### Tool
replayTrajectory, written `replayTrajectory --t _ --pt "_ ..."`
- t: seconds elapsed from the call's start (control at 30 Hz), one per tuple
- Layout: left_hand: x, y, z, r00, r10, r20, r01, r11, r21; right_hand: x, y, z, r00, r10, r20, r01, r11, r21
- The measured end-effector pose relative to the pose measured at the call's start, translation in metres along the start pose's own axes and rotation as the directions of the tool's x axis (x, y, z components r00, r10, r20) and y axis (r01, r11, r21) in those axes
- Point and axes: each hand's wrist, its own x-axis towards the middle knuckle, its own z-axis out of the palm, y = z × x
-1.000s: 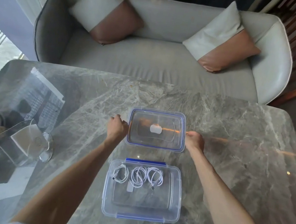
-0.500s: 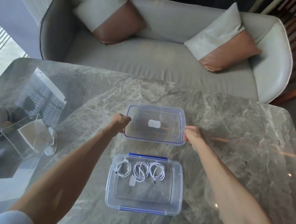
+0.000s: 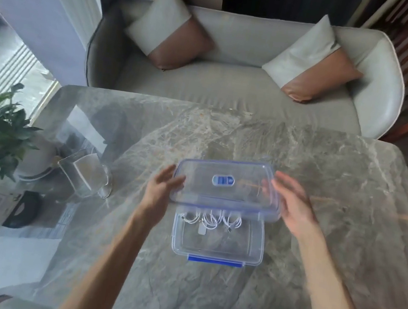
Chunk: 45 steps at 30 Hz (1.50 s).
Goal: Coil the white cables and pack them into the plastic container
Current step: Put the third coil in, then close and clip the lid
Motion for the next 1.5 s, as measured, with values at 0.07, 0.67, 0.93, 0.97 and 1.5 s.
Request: replayTrajectory --t 0.07,0.67,0.93,0.97,1.5 --pt "-0.027 -0.036 -0.004 0.997 0.072 -0.021 -0.067 0.979 0.191 -0.024 0.039 -0.004 0.996 -0.064 -0.069 0.058 0.995 -0.081" --pt "-0.039 -0.114 0.000 0.992 0.123 -0.032 -0.081 0.805 0.588 -0.035 0.153 -0.033 0.933 -0.318 -0.168 0.045 0.568 -0.822" --pt "-0.027 -0.105 -0.006 0.997 0.047 -0.065 -0.002 0.825 0.565 -0.021 0.155 -0.041 0.952 -0.208 -0.225 0.047 0.824 -0.565" --pt "-0.026 -0.103 -0.006 0.997 0.047 -0.061 -0.003 0.815 0.579 -0.021 0.154 -0.041 0.950 -0.196 -0.242 0.033 0.835 -0.549" --pt "-0.085 -0.139 0.015 0.804 -0.587 -0.094 0.587 0.809 -0.040 -0.006 0.127 0.044 0.960 -0.229 -0.162 0.001 0.579 -0.815"
